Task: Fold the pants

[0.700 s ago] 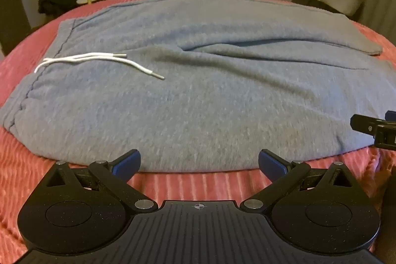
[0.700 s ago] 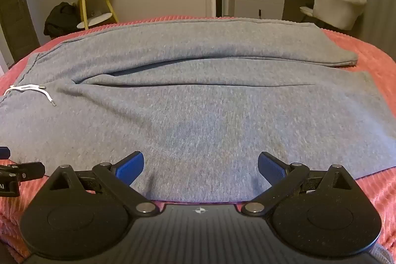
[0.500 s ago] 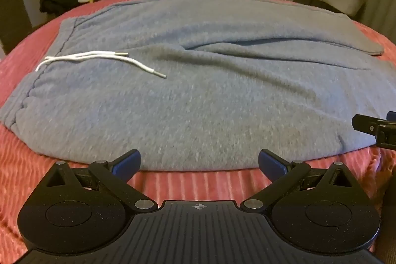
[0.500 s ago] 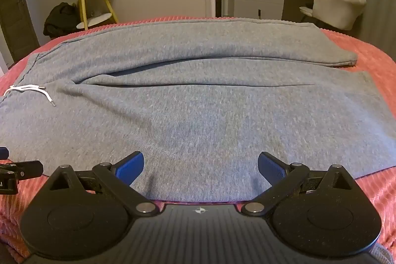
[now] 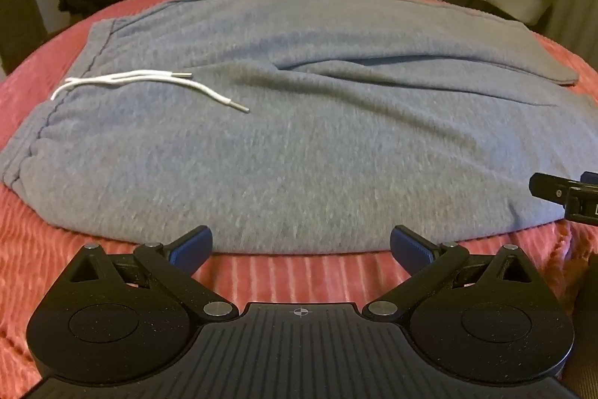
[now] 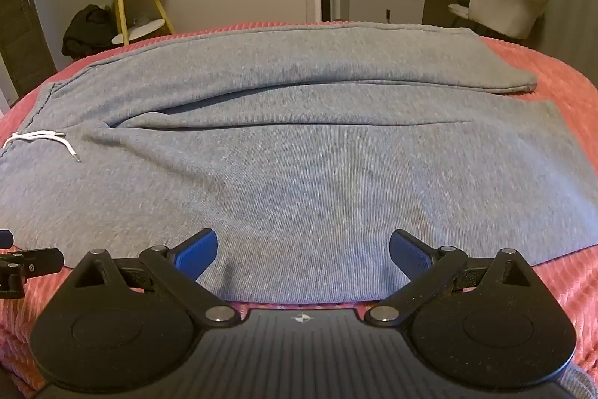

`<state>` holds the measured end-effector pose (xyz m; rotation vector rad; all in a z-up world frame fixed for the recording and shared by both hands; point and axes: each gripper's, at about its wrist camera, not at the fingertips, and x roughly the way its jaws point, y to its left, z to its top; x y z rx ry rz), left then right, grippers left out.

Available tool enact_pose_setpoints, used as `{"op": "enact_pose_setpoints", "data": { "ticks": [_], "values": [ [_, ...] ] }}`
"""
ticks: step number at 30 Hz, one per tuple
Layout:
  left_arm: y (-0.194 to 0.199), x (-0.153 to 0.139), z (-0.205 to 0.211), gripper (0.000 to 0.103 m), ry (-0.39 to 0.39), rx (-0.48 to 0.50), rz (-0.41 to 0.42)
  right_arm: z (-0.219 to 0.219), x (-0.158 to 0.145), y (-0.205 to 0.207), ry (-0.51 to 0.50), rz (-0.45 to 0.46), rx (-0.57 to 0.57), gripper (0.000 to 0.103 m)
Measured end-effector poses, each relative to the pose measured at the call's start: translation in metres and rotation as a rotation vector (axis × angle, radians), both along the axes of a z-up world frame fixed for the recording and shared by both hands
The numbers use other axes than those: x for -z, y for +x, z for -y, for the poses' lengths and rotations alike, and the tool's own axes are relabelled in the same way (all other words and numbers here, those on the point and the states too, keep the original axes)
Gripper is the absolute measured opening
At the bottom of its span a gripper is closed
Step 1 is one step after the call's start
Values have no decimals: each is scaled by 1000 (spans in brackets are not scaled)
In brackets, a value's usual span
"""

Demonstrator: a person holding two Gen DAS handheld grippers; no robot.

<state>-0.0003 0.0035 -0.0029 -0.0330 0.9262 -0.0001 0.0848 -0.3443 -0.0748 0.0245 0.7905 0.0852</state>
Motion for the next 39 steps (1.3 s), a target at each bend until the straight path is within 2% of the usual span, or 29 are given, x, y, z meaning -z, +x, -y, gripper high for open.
{"op": "enact_pose_setpoints", "data": {
  "ticks": [27,39],
  "values": [
    [3,4,0,103,2,-22,-40,3,1,3,23,-19,15,99],
    [3,4,-2,103,-10,-17,-38,0,2,3,2,-22,8,99]
  ]
}}
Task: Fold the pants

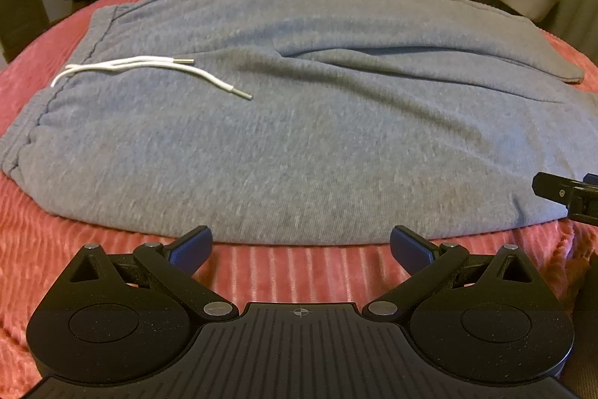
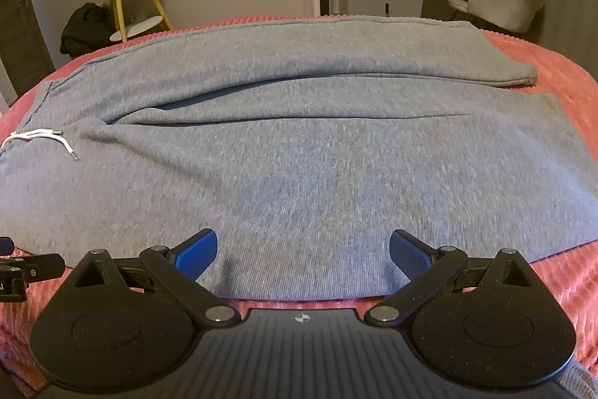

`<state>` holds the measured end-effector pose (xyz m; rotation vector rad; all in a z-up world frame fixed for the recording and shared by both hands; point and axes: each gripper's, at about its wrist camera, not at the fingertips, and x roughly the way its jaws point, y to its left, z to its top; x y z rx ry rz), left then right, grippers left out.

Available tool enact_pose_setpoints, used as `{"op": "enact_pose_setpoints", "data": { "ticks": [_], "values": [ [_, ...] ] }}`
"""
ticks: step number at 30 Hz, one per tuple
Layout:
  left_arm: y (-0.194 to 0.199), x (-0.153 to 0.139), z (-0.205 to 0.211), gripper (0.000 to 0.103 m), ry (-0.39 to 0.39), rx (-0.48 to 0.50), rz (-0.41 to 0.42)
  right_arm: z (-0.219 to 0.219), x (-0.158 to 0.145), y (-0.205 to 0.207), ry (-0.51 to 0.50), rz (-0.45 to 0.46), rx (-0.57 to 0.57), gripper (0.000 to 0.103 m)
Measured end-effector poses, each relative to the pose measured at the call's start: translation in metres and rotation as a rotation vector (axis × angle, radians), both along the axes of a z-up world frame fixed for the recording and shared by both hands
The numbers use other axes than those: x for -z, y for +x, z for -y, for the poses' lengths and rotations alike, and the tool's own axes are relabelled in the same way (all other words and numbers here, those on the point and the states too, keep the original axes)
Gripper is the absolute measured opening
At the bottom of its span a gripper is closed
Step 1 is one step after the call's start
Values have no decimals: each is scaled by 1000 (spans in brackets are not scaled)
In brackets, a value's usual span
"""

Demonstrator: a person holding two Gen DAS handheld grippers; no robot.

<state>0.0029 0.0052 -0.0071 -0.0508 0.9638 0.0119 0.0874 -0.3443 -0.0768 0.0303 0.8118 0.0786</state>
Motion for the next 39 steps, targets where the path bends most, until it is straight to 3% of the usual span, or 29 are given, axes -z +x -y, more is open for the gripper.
{"op": "enact_pose_setpoints", "data": {
  "ticks": [39],
  "values": [
    [-1,0,0,103,3,-2,-4,0,0,0,3,4,4,99]
  ]
}}
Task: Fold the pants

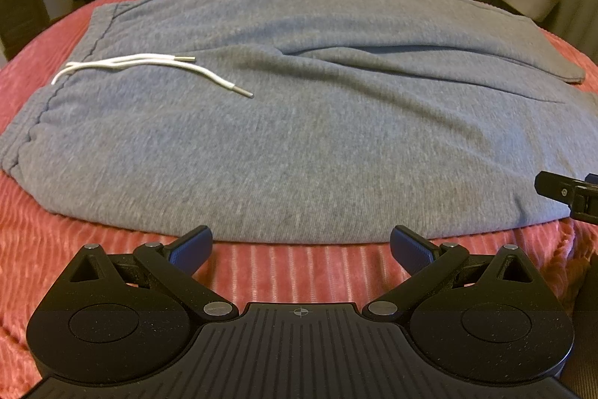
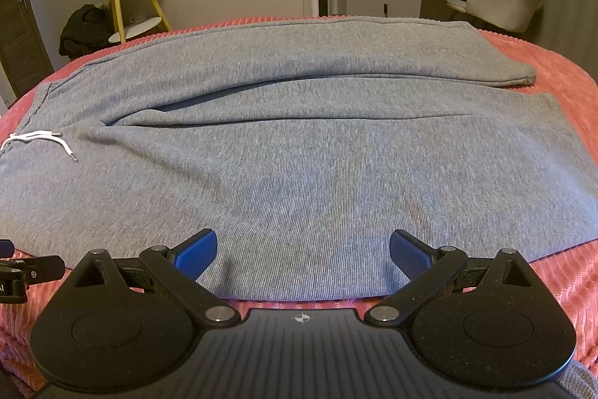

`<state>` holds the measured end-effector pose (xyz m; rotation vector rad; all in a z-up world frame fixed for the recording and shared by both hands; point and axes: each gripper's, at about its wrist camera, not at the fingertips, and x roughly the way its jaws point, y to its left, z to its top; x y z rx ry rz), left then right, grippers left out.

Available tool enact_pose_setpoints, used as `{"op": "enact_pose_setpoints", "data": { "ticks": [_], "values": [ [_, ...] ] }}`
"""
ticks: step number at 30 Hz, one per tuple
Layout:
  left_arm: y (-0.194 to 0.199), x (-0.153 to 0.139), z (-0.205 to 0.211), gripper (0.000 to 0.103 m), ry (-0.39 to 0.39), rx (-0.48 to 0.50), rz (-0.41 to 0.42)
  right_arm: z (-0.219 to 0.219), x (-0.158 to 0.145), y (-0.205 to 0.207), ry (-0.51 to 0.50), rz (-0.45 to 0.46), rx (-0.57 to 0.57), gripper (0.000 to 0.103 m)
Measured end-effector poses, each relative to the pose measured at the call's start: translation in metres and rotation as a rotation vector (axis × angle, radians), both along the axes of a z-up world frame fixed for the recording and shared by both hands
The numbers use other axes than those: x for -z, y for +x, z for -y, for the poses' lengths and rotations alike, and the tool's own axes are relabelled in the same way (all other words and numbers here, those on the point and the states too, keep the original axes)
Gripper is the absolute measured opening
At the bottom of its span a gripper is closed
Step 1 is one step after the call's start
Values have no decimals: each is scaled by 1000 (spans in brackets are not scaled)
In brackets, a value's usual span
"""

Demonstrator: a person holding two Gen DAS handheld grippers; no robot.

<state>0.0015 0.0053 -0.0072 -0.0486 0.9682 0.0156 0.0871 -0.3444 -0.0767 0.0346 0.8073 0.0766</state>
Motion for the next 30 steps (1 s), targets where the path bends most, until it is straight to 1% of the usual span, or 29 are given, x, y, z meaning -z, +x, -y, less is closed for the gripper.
{"op": "enact_pose_setpoints", "data": {
  "ticks": [15,28,30],
  "values": [
    [1,-1,-1,103,-2,-3,0,0,0,0,7,-2,-2,99],
    [3,-1,-1,103,-3,-8,-14,3,2,3,36,-17,5,99],
    [3,-3,-2,103,-8,-18,-13,6,2,5,53,-23,5,99]
  ]
}}
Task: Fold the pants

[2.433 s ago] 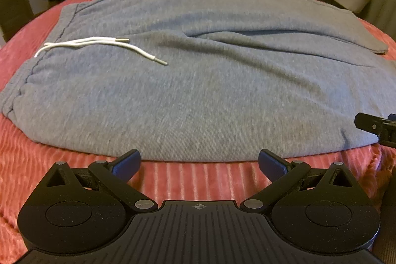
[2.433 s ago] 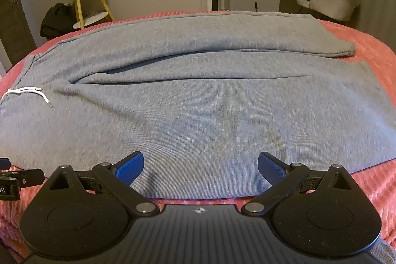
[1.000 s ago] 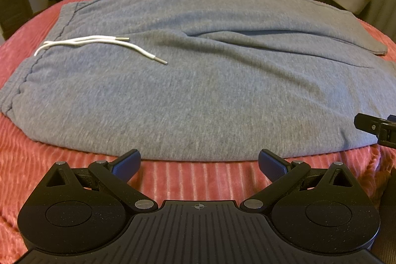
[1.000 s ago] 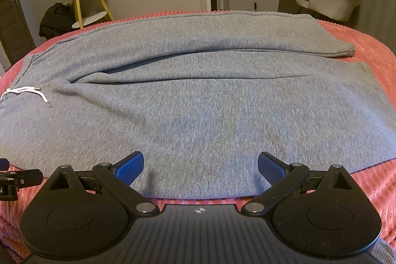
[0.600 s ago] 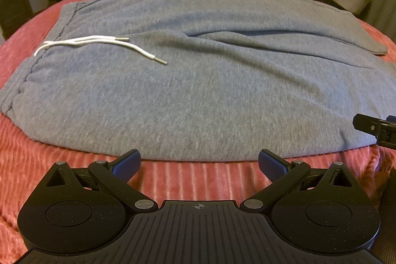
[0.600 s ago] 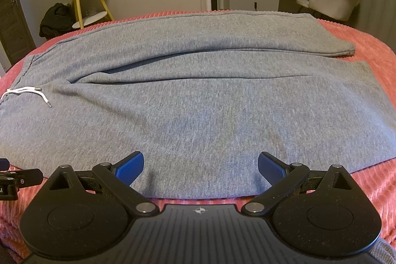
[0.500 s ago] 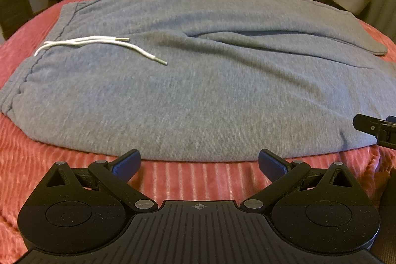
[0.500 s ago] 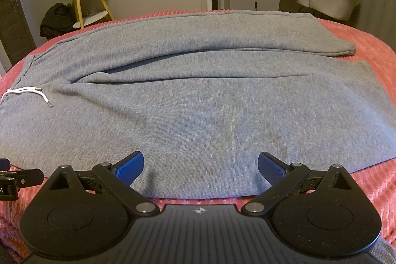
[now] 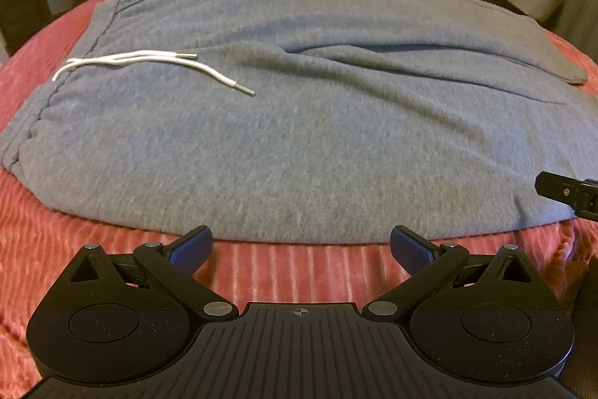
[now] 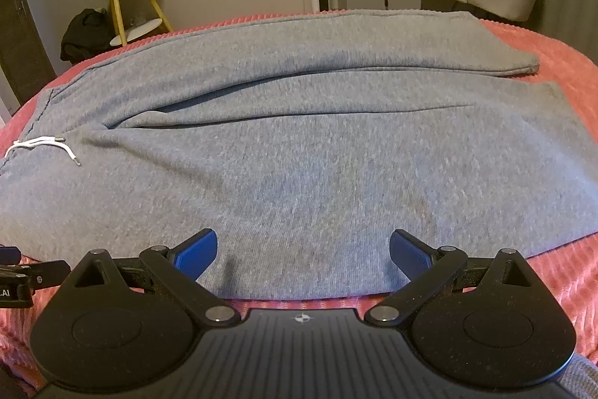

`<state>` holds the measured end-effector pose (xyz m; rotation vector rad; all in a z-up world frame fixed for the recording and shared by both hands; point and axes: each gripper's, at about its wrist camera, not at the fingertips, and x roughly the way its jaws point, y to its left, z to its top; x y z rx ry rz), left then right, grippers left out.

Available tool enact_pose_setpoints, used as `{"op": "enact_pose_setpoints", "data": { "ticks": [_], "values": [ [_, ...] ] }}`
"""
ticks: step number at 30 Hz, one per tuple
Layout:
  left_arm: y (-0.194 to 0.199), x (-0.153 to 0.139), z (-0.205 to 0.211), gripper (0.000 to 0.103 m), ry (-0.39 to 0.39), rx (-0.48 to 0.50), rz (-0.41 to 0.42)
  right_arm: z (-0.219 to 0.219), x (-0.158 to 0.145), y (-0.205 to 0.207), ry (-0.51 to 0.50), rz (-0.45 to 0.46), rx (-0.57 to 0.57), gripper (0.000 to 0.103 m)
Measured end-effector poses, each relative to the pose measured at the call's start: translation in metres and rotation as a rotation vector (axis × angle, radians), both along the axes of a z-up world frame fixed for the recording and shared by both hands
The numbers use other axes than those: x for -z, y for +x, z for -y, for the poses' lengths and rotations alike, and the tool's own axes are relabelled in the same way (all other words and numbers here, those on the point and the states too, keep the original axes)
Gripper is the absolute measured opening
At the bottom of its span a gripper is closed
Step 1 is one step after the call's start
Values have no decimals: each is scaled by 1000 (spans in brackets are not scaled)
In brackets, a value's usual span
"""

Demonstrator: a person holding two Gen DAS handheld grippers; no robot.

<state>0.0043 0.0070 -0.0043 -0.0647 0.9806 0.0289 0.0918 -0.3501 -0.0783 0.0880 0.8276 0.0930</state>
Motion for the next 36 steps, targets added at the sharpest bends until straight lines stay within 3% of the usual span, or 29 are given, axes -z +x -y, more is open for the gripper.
{"op": "enact_pose_setpoints", "data": {
  "ticks": [3,7,13,20,25,29,33,35,36],
  "values": [
    [2,-8,-5,103,-12,-45,13,14,-2,8,96,-4,6,99],
    [18,-23,-16,103,-40,-197,70,49,-3,29,230,12,99,99],
    [79,-37,-30,103,-21,-350,180,93,28,78,365,-152,254,99],
    [138,-12,-57,103,25,-525,257,125,50,86,598,-172,301,99],
    [142,12,-74,103,95,-604,305,134,39,114,604,-287,220,99],
    [144,17,-88,103,97,-629,335,160,4,169,597,-130,320,98],
    [148,30,-97,103,91,-650,306,175,-16,259,581,-23,434,83],
    [153,39,-100,103,89,-646,284,175,-18,304,548,-16,503,70],
    [153,43,-99,103,97,-644,285,173,-18,325,518,-20,528,57]
  ]
}}
